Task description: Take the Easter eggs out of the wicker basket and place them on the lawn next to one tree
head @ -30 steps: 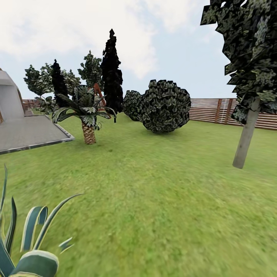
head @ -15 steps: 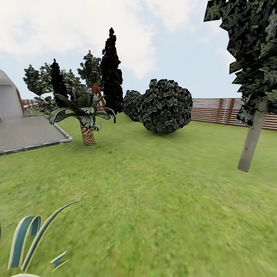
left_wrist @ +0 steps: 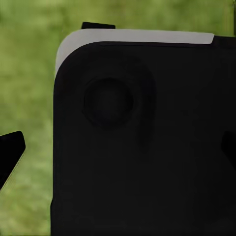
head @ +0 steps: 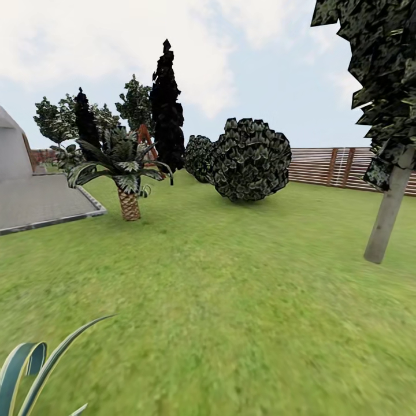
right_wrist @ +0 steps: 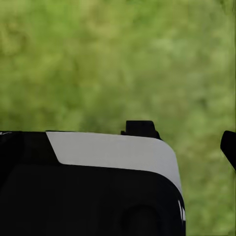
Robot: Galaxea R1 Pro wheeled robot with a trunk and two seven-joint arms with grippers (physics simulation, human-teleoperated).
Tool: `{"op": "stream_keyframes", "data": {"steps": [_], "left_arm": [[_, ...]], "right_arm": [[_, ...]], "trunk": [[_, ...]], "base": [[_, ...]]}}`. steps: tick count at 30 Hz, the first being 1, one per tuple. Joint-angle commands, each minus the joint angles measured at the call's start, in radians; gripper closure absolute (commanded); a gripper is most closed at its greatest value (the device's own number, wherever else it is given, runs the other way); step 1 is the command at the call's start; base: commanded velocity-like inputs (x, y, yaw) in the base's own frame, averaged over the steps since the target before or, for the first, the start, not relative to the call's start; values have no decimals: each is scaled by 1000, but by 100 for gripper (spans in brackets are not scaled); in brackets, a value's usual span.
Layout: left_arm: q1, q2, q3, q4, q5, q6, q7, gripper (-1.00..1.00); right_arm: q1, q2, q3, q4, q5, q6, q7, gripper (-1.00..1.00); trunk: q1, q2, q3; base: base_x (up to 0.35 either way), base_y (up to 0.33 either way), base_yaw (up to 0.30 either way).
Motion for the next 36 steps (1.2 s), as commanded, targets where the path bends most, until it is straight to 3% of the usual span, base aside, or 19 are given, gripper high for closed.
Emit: {"op": "stream_keyframes", "data": {"steps": [1,36], "left_arm": [[0,0,1,-1,8,1,-4,-100],[0,-1,-1,-1,7,2,1,-100]], "right_arm": [[-1,0,0,0,0,-3,1,-100],[-1,1,0,1,0,-3,1,-100]], "trunk": [[1,0,-1],[1,0,-1]], "base": [[329,0,0],[314,0,0]]}}
